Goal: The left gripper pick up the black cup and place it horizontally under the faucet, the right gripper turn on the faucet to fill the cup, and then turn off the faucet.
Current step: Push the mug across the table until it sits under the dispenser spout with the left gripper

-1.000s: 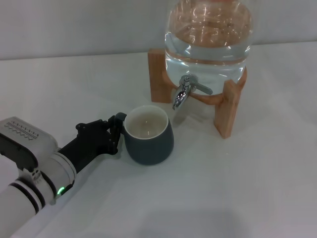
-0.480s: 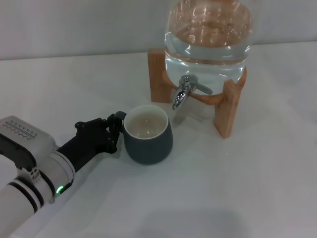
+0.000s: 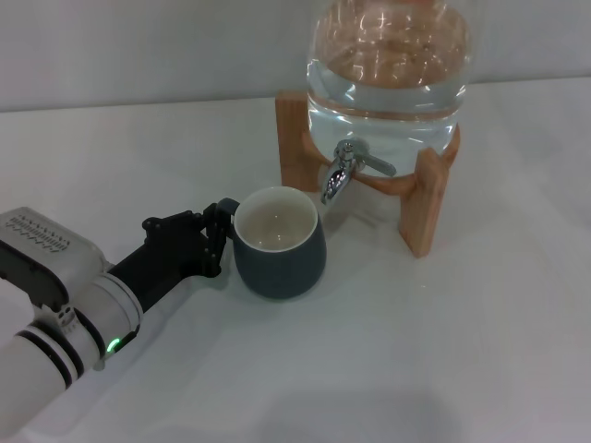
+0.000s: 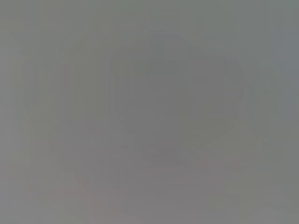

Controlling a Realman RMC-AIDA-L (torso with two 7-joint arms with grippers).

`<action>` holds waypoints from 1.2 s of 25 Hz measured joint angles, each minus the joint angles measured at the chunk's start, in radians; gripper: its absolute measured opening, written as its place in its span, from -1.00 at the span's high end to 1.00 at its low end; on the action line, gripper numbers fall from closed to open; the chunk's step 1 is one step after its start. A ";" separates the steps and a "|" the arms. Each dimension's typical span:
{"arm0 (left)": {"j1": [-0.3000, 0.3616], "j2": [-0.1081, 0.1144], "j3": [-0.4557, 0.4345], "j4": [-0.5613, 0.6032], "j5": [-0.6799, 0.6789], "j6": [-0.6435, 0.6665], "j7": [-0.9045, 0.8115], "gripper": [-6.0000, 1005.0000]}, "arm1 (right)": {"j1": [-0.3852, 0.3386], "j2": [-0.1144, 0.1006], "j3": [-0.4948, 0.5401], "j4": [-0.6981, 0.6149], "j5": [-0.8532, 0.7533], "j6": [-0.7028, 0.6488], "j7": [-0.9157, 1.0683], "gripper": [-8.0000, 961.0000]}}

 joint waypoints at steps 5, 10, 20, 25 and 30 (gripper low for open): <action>-0.003 -0.001 0.000 -0.001 -0.002 0.000 0.000 0.79 | -0.002 0.000 0.000 0.000 0.000 0.000 -0.003 -0.75; -0.013 -0.002 0.000 -0.002 -0.001 0.002 0.000 0.79 | -0.001 0.004 0.000 -0.002 0.000 0.005 -0.004 -0.75; -0.005 -0.003 0.006 -0.010 0.000 0.002 0.003 0.79 | -0.005 0.006 0.000 -0.002 -0.001 0.012 -0.004 -0.75; -0.002 -0.004 0.004 -0.010 0.001 0.004 0.004 0.79 | -0.005 0.006 0.000 0.000 -0.001 0.013 -0.004 -0.75; -0.013 -0.005 0.001 -0.004 -0.001 0.011 0.005 0.79 | -0.005 0.007 -0.001 0.000 -0.002 0.013 -0.004 -0.75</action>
